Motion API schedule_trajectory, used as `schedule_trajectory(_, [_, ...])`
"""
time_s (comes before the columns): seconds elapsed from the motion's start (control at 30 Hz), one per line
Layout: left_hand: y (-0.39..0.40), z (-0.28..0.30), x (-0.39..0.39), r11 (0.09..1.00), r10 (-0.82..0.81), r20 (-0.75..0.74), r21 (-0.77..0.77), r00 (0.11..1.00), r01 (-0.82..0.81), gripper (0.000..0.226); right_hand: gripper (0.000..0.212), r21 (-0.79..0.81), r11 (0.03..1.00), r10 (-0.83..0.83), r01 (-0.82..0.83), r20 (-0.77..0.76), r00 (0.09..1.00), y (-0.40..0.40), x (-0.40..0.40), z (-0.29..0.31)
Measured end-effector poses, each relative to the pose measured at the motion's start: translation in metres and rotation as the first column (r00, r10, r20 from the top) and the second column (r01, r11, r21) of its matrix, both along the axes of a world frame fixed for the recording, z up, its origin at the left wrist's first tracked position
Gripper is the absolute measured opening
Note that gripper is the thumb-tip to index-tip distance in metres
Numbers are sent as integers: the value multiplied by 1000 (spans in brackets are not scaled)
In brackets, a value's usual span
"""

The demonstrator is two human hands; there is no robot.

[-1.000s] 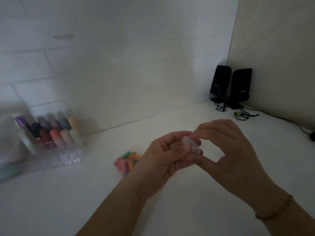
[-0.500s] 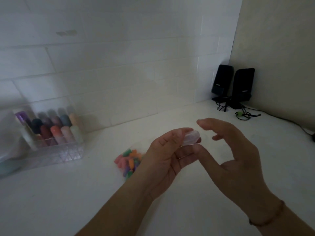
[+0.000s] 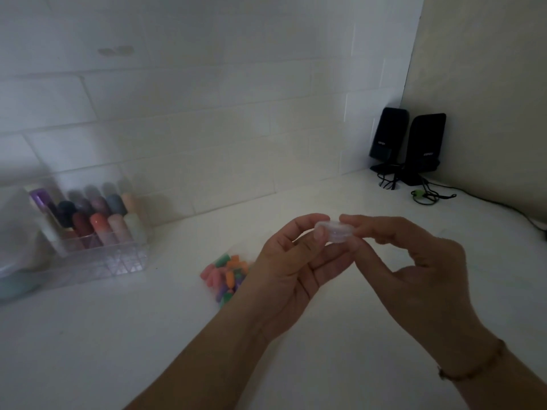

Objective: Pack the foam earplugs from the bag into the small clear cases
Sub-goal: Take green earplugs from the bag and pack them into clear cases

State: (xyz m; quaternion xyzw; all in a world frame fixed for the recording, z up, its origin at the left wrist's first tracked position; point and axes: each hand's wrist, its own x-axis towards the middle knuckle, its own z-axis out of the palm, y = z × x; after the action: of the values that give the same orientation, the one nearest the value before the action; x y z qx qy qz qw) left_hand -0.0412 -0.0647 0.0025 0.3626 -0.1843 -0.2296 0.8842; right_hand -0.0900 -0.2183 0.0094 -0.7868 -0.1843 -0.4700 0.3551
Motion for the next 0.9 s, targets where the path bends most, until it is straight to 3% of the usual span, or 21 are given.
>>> schedule_trajectory(0.13, [-1, -1, 2, 1000, 13, -16, -26, 1000, -14, 47, 7, -12, 999, -30, 30, -36, 999, 0, 3, -3])
schedule_trajectory(0.37, [-3, 0, -1, 998, 61, -21, 34, 998, -60, 27, 14, -43, 990, -140, 137, -63, 988, 1, 2, -4])
schedule_trajectory(0.5, [-5, -2, -2, 996, 70, -10, 54, 997, -70, 26, 17, -40, 985, -172, 170, -56, 984, 4, 1, -2])
schedule_trajectory(0.6, [-4, -2, -3, 991, 36, 67, 124, 997, -44, 26, 9, 46, 994, -99, 103, -82, 992, 5, -1, 2])
schedule_trajectory(0.73, [-1, 0, -10, 949, -164, 240, 304, 957, 87, 42, 15, 143, 990, 18, 5, -159, 987, 1, -1, 2])
schedule_trajectory(0.8, [5, 5, -9, 938, -195, 255, 330, 947, 105, 43, 19, 199, 976, 129, -86, -212, 969, 3, 0, 3])
schedule_trajectory(0.9, [21, 18, -3, 956, -118, 177, 288, 977, 63, 39, 23, 232, 956, 226, -181, -187, 956, 4, 1, 4])
